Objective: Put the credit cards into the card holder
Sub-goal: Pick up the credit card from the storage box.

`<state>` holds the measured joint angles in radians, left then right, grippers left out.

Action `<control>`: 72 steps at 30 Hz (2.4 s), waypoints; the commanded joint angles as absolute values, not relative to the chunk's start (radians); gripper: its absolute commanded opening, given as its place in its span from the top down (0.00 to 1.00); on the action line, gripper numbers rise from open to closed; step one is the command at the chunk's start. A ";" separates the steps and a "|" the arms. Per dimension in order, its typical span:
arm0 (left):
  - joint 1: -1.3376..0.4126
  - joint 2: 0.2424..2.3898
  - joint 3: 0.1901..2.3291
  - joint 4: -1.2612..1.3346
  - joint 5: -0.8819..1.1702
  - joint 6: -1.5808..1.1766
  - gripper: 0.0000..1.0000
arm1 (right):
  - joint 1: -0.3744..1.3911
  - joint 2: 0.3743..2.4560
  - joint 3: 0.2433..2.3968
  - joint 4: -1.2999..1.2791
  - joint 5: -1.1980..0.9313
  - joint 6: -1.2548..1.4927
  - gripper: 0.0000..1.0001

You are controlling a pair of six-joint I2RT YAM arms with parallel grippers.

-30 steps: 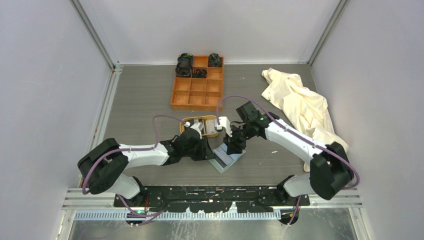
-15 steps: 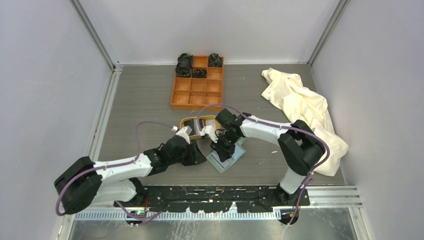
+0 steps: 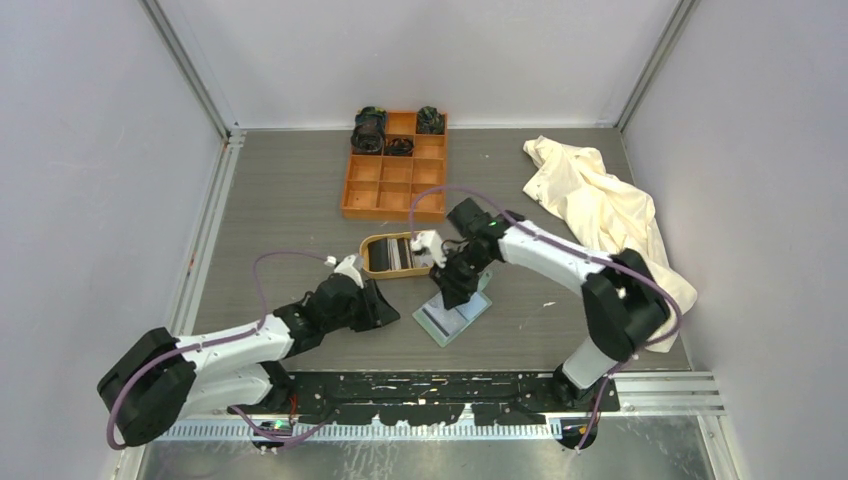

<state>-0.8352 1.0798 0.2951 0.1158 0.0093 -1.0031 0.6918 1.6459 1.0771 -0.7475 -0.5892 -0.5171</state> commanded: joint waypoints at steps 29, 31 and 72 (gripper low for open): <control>-0.207 1.169 0.432 0.168 0.452 -0.758 0.39 | 0.595 2.026 1.512 -0.368 -0.446 0.407 0.55; -0.207 1.199 0.445 0.169 0.443 -0.745 0.39 | 0.596 2.046 1.524 -0.377 -0.433 0.407 0.56; -0.221 1.495 0.563 0.312 0.569 -0.761 0.61 | 0.594 2.185 1.510 -0.150 -0.823 0.696 0.57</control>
